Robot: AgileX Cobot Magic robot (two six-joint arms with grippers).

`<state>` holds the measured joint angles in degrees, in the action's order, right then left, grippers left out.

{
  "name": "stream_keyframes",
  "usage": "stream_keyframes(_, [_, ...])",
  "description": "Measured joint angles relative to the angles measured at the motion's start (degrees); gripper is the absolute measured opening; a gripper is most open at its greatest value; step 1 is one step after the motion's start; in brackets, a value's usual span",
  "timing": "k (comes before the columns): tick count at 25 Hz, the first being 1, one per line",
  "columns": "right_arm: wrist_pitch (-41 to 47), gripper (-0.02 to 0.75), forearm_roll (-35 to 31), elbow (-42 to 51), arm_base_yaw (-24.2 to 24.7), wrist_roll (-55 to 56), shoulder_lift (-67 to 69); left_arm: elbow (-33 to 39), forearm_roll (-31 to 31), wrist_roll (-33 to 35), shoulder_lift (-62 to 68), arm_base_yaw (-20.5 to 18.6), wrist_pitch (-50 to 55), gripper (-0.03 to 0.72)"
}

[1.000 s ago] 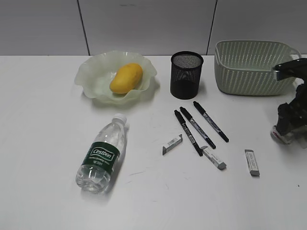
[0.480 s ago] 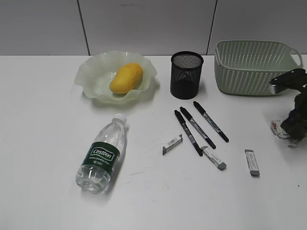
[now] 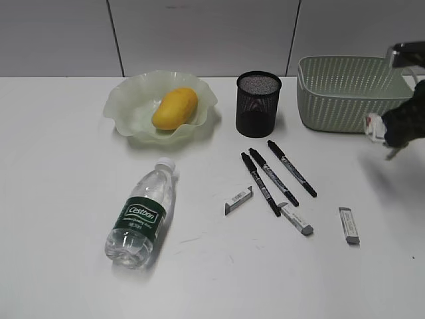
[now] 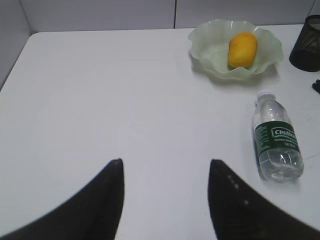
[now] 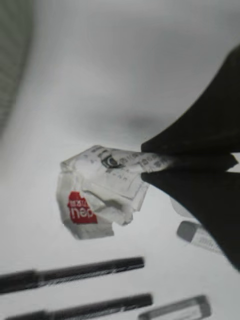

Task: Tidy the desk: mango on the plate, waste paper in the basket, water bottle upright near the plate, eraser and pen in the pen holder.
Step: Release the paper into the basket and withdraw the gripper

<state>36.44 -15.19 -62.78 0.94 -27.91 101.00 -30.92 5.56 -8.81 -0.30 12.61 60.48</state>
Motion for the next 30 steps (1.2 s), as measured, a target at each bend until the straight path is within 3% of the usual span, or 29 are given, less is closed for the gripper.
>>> stream_keyframes(4, [-5.7,0.05,-7.6,0.0,-0.1,-2.2,-6.9,0.0,0.0,0.0,0.0,0.0,0.0,0.403])
stream_keyframes(8, [-18.4,0.05,-12.1,0.0,-0.1,-2.6,-9.6,0.0,0.0,0.0,0.0,0.0,0.0,0.403])
stream_keyframes(15, [-28.3,0.06,-13.0,-6.2,-0.4,-2.7,2.2,0.0,0.0,0.0,0.0,0.0,0.0,0.351])
stream_keyframes(17, [-28.2,0.149,-12.8,-10.3,-0.4,-2.7,6.8,0.0,0.0,0.0,0.0,0.0,0.0,0.331])
stream_keyframes(20, [-25.3,0.425,-11.8,-15.4,-0.4,-2.7,10.4,0.0,0.0,0.0,0.0,0.0,0.0,0.313])
stream_keyframes(22, [-23.3,0.505,-11.4,-16.6,-0.4,-2.7,10.4,0.0,0.0,0.0,0.0,0.0,0.0,0.308])
stream_keyframes(25, [-17.9,0.494,-10.3,-16.8,-0.4,-2.7,8.9,0.0,0.0,0.0,0.0,0.0,0.0,0.307])
stream_keyframes(30, [-8.6,0.357,-6.6,-9.8,-0.4,-2.0,-1.2,0.0,0.0,0.0,0.0,0.0,0.0,0.307])
